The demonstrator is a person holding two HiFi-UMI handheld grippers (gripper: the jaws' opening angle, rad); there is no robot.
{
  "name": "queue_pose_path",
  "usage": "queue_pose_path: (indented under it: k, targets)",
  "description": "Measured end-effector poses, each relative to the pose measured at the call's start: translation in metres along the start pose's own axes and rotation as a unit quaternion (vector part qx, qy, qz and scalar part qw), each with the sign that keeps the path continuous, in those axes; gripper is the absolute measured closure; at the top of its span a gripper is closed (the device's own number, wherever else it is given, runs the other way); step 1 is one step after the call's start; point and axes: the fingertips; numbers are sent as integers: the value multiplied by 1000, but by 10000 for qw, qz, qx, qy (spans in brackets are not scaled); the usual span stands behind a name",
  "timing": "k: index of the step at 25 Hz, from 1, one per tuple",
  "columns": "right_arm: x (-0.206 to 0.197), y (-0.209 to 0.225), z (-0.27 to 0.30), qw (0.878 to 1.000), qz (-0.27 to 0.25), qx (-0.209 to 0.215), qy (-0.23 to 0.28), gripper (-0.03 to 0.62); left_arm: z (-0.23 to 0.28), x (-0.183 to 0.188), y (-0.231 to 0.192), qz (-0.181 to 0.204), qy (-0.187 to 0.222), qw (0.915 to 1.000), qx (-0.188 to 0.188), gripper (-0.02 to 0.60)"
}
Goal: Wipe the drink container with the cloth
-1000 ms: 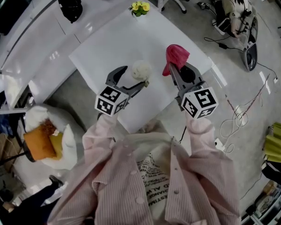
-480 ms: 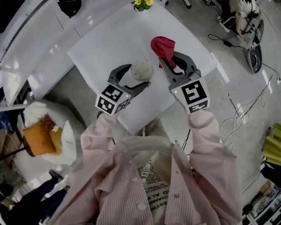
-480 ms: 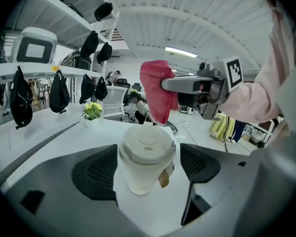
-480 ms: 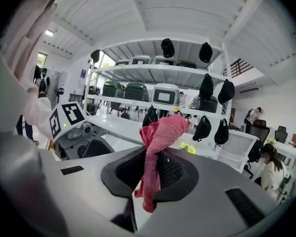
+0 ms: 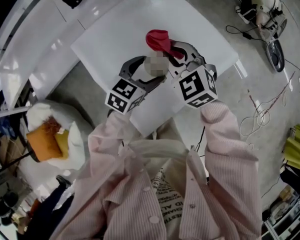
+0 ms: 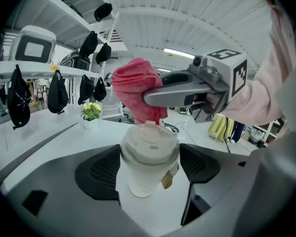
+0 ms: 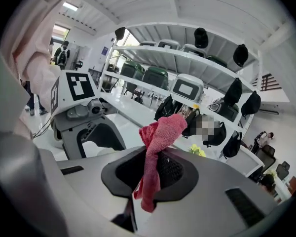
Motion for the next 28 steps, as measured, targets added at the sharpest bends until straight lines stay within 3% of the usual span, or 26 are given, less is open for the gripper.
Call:
queue_pose_path:
  k: [10, 28]
  targets:
    - [-12, -30, 17, 9973, -501, 294, -445, 554, 0, -2, 0, 17, 137, 9999, 8, 213]
    - [-22, -48, 17, 9937, -404, 392, -971, 554, -1, -3, -2, 20, 177, 9998, -110, 216]
Point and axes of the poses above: the fingertips, and each gripper's own axes: z forward along the fingers, y to its right, x out of its top, and after that the axes turned 2 degrees about -x, right-handed
